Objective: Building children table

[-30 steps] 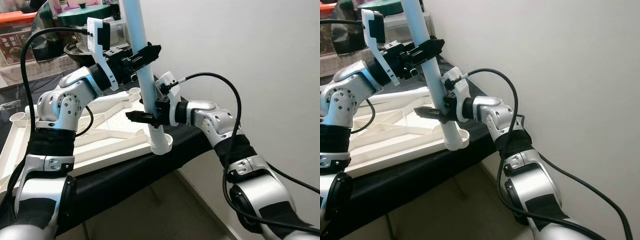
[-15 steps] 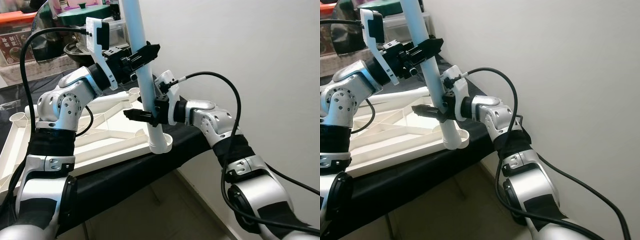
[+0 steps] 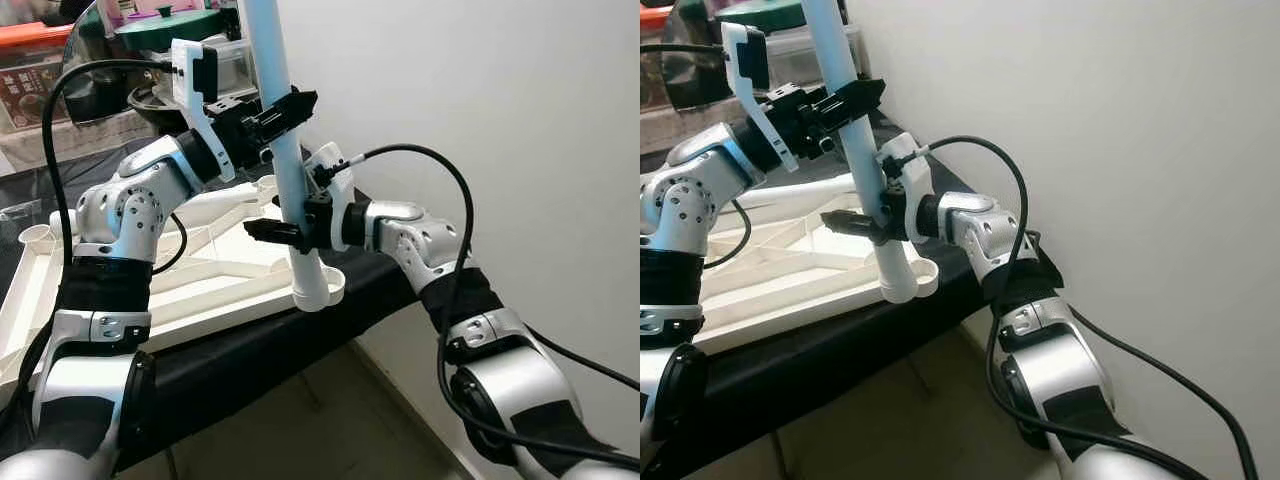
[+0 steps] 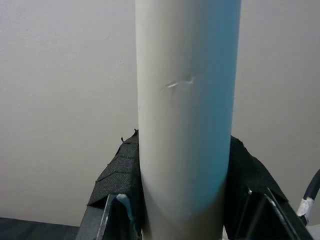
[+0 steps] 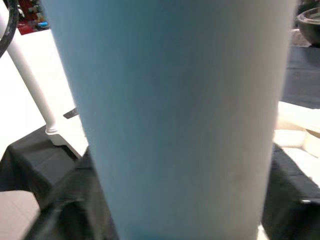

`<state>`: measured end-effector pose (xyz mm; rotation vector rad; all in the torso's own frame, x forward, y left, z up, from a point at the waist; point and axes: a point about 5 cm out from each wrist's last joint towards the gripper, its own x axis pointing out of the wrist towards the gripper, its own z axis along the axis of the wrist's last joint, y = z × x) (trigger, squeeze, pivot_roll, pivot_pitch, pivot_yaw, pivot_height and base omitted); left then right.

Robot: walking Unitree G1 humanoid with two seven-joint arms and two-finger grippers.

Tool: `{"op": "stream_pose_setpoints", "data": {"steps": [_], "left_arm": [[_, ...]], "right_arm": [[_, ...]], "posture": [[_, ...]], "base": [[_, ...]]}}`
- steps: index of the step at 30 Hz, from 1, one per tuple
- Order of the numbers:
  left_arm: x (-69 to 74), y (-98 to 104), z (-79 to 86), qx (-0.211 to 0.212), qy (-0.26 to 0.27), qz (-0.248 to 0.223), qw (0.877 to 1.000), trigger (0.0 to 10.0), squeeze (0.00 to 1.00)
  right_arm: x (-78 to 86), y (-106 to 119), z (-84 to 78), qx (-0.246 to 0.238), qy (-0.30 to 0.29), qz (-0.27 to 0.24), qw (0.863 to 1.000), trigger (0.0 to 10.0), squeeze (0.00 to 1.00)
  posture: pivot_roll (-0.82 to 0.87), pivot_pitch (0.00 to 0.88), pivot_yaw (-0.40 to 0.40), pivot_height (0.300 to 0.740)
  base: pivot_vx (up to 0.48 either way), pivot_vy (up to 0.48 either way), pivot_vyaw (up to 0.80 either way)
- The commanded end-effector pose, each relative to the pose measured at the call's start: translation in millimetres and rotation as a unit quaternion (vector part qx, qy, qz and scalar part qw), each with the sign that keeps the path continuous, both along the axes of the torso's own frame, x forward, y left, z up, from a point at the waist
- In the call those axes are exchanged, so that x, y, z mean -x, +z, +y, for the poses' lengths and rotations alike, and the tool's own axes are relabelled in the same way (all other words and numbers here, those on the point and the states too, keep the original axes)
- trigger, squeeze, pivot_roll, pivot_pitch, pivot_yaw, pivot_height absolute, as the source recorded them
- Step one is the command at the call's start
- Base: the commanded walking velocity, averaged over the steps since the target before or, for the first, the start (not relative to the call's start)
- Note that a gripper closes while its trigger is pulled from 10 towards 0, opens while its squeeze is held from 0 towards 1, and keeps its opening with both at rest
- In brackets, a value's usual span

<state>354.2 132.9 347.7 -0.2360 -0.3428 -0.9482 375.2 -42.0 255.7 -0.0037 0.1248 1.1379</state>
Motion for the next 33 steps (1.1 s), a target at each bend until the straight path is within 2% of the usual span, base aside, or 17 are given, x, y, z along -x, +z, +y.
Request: {"op": "stream_pose_setpoints", "data": {"steps": [1,12,18,22,23,29,31,32,33], "left_arm": [[1.9,3,-1.8,0.008,-0.009,-0.012,1.0,10.0,0.0],[1.4,4,-3.8,0.011,-0.01,-0.013,1.0,10.0,0.0],[-1.2,0,-2.0,0.01,0.01,0.008,1.0,10.0,0.0],[-0.2,0,-2.2,0.011,0.005,0.008,1.0,10.0,0.0],[2.2,1,-2.4,0.012,-0.004,0.002,1.0,10.0,1.0],[6.4,3,-0.8,0.018,-0.013,-0.006,1.0,10.0,1.0],[7.2,4,1.2,0.02,-0.009,-0.008,1.0,10.0,1.0],[6.4,5,5.0,0.021,0.009,-0.01,1.0,10.0,1.0],[8.3,6,9.8,0.024,0.017,-0.013,0.999,10.0,0.0]], "right_arm": [[-0.6,5,5.4,0.002,0.001,-0.011,1.0,0.0,0.0],[-1.4,5,7.0,-0.001,-0.003,-0.008,1.0,0.0,0.0],[-1.0,1,6.2,-0.001,-0.005,-0.004,1.0,0.0,0.0],[-0.8,1,6.0,0.0,-0.004,-0.004,1.0,0.0,0.0],[-1.0,1,5.3,-0.001,-0.004,-0.006,1.0,0.0,0.0],[-2.0,1,4.2,-0.001,-0.007,-0.009,1.0,0.0,0.0],[-2.6,1,3.2,-0.001,-0.009,-0.01,1.0,0.0,0.0],[-3.9,0,1.2,0.001,-0.015,-0.012,1.0,0.0,0.0],[-6.3,0,-3.2,0.001,-0.024,-0.013,1.0,0.0,0.0]], "posture": [[0.04,0.0,0.032,0.74],[0.04,0.0,0.031,0.74],[0.04,0.0,0.034,0.74],[0.04,0.0,0.031,0.74],[0.04,0.0,0.032,0.74],[0.04,0.0,0.032,0.74],[0.04,0.0,0.031,0.74],[0.04,0.0,0.03,0.74],[0.05,0.0,0.03,0.74]], "base": [[0.0,0.0,0.0],[0.0,0.0,0.0],[0.0,0.0,0.0],[0.0,0.0,0.0],[0.0,0.0,0.0],[0.0,0.0,0.0],[0.0,0.0,0.0],[0.0,0.0,0.0],[0.0,0.0,0.0]]}}
